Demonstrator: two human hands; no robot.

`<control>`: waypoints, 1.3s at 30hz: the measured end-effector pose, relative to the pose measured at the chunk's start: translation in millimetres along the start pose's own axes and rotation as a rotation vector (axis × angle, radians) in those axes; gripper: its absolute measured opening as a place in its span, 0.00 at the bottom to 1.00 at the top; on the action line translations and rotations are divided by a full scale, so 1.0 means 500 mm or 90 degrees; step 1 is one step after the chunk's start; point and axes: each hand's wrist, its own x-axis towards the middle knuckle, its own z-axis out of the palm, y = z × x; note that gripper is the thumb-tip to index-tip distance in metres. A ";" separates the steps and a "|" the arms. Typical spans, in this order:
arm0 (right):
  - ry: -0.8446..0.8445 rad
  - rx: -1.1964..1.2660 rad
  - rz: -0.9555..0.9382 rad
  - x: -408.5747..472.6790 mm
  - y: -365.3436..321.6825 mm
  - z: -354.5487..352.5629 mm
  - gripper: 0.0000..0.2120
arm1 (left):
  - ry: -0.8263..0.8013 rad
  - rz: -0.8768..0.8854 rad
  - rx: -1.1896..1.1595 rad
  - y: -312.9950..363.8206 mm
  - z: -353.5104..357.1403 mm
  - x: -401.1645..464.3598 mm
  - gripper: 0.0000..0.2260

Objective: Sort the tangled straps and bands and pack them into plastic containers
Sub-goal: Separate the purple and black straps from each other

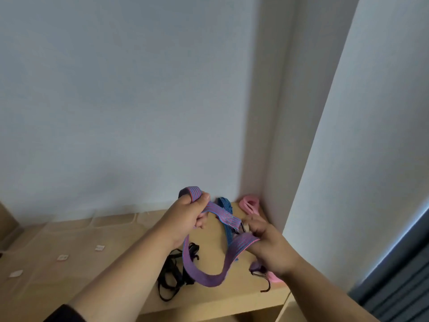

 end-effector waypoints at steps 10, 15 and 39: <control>-0.023 -0.068 -0.009 -0.010 0.009 -0.033 0.26 | -0.038 -0.241 0.000 -0.162 0.002 -0.096 0.15; -0.034 0.051 -0.025 0.013 -0.021 -0.044 0.22 | -0.002 -0.348 -0.248 -0.189 0.016 -0.130 0.12; -0.187 -0.080 0.029 -0.041 0.110 -0.035 0.25 | -0.313 -0.124 -0.255 0.293 0.083 -0.038 0.23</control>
